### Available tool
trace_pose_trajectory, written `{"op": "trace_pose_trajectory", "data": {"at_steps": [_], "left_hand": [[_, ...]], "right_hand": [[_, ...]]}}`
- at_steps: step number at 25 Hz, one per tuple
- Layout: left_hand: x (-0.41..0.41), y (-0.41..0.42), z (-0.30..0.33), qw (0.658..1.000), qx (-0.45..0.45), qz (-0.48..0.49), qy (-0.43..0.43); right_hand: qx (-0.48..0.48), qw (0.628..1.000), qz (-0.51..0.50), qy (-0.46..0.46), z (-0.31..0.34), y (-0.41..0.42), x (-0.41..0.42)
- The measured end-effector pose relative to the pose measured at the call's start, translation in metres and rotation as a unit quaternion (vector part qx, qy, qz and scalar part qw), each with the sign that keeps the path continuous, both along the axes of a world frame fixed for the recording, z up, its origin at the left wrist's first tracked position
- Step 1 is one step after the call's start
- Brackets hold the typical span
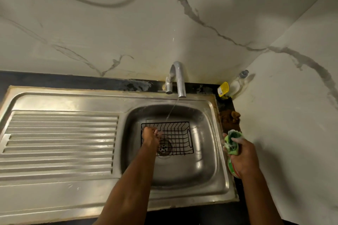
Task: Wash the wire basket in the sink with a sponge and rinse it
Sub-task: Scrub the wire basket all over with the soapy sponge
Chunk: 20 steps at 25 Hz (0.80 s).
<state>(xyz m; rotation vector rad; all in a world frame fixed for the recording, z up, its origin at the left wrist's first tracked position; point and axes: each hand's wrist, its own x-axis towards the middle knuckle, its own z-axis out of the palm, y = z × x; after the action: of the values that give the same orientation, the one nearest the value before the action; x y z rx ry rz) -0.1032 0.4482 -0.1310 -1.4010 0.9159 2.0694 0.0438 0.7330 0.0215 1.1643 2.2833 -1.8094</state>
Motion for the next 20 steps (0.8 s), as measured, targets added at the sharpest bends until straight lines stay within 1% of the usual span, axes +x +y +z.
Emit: {"op": "trace_pose_trajectory", "data": {"at_steps": [1, 2, 3, 4, 7, 9, 12, 15, 18, 20], "left_hand": [[-0.002, 0.0, 0.001, 0.999, 0.024, 0.021, -0.002], [-0.004, -0.001, 0.004, 0.998, 0.038, 0.044, -0.003], [-0.007, -0.002, 0.004, 0.997, 0.036, 0.062, -0.011], [-0.009, -0.003, 0.006, 0.996, 0.052, 0.074, -0.02], [-0.014, -0.002, 0.004, 0.99, 0.085, 0.105, -0.028], [-0.017, -0.001, 0.006, 0.989, 0.107, 0.101, -0.016], [-0.02, -0.001, 0.015, 0.983, 0.134, 0.124, -0.014], [-0.029, 0.0, 0.019, 0.977, 0.159, 0.145, -0.004], [-0.029, 0.004, 0.022, 0.972, 0.171, 0.16, -0.021], [-0.016, 0.009, 0.024, 0.969, 0.186, 0.162, 0.001]], "right_hand": [[-0.097, 0.993, -0.053, 0.029, -0.005, -0.001, -0.01], [-0.222, 0.968, -0.107, 0.055, -0.008, -0.005, -0.019], [-0.288, 0.945, -0.14, 0.07, -0.005, -0.011, -0.026], [-0.306, 0.938, -0.147, 0.068, -0.003, -0.017, -0.035], [-0.298, 0.943, -0.142, 0.053, 0.002, -0.027, -0.051], [-0.292, 0.945, -0.141, 0.035, 0.001, -0.03, -0.056], [-0.277, 0.954, -0.113, 0.019, -0.002, -0.033, -0.06], [-0.282, 0.955, -0.089, 0.011, -0.004, -0.036, -0.055], [-0.299, 0.948, -0.105, 0.026, -0.003, -0.038, -0.046], [-0.265, 0.958, -0.111, 0.024, -0.008, -0.038, -0.043]]}}
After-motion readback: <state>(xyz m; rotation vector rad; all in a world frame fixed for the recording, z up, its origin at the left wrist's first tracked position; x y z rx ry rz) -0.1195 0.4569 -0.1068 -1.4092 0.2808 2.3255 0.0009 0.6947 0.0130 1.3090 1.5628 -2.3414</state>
